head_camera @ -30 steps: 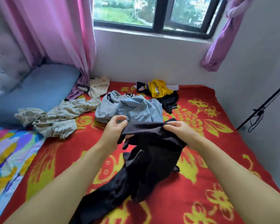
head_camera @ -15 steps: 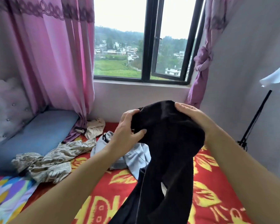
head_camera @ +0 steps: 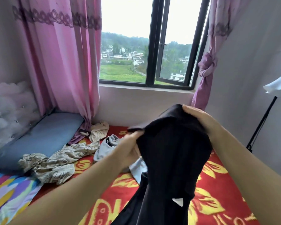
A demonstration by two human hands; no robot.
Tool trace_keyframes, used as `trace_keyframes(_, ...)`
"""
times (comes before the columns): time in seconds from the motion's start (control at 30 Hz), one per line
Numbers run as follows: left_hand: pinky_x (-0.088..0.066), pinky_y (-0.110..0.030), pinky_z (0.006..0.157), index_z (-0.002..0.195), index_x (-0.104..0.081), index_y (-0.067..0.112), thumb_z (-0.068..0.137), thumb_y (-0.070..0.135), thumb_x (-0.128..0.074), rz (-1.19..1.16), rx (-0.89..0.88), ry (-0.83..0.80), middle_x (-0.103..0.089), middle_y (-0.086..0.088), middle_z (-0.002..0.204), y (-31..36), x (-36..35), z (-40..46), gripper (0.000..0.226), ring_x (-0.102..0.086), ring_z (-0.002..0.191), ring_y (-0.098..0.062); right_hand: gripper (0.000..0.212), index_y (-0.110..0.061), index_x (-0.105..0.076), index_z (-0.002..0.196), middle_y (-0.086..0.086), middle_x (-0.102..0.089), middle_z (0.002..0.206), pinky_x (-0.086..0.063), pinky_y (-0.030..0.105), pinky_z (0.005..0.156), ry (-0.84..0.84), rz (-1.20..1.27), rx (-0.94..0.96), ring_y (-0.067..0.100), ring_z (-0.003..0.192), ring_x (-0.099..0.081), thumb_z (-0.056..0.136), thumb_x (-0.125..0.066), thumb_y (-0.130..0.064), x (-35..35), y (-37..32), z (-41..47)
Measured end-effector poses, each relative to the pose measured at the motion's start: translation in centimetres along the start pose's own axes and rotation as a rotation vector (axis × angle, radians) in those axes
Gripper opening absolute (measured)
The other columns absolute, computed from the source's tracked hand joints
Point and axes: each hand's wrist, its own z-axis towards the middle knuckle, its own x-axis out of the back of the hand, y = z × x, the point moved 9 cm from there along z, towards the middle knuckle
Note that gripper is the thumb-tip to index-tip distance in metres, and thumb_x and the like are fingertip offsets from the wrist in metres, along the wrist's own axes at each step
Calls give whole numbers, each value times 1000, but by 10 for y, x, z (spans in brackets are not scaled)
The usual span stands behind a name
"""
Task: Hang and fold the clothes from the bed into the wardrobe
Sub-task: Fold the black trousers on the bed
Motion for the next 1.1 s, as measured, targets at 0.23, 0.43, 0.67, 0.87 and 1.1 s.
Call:
trace_keyframes(0.23, -56, -29, 74, 99, -68, 15, 95, 23, -58, 599, -356, -46, -71, -3, 88, 84, -41, -10, 14, -67, 82, -16, 32, -17, -65, 117, 5, -67, 109, -48, 43, 92, -122, -129, 68, 17, 103, -65, 87, -56, -26, 6, -9, 7)
trace_keyframes(0.43, -54, -30, 74, 87, -70, 18, 92, 15, -59, 770, -597, 108, -71, -2, 82, 115, -54, -20, 12, -66, 78, -12, 28, -20, -63, 118, 4, -71, 106, -55, 37, 88, -240, -908, 122, 18, 98, -68, 89, -65, -22, -82, -4, 21)
trace_keyframes(0.67, -56, -24, 78, 127, -51, 19, 85, 26, -70, 721, -509, 39, -68, -2, 108, 108, -34, -34, 46, -67, 100, -19, 16, -15, -73, 83, 8, -72, 77, -56, 33, 64, -33, -781, 133, 18, 66, -67, 91, -59, -16, -87, -39, 34)
trace_keyframes(0.87, -42, -35, 100, 138, -36, 9, 86, 32, -65, 1299, -1233, 113, -46, -7, 125, 100, -73, -96, 63, -48, 114, -20, 28, -5, -51, 74, -1, -50, 42, -36, 16, 32, 200, -25, 83, 7, 31, -47, 92, -36, 9, -76, -31, 47)
trace_keyframes(1.1, -55, -21, 75, 117, -51, 25, 90, 23, -63, 739, -197, 42, -69, 4, 102, -10, -2, -47, 30, -68, 92, -11, 28, -6, -54, 98, 17, -63, 85, -55, 28, 50, 291, 332, 150, 21, 54, -69, 97, -29, 7, -54, -30, 49)
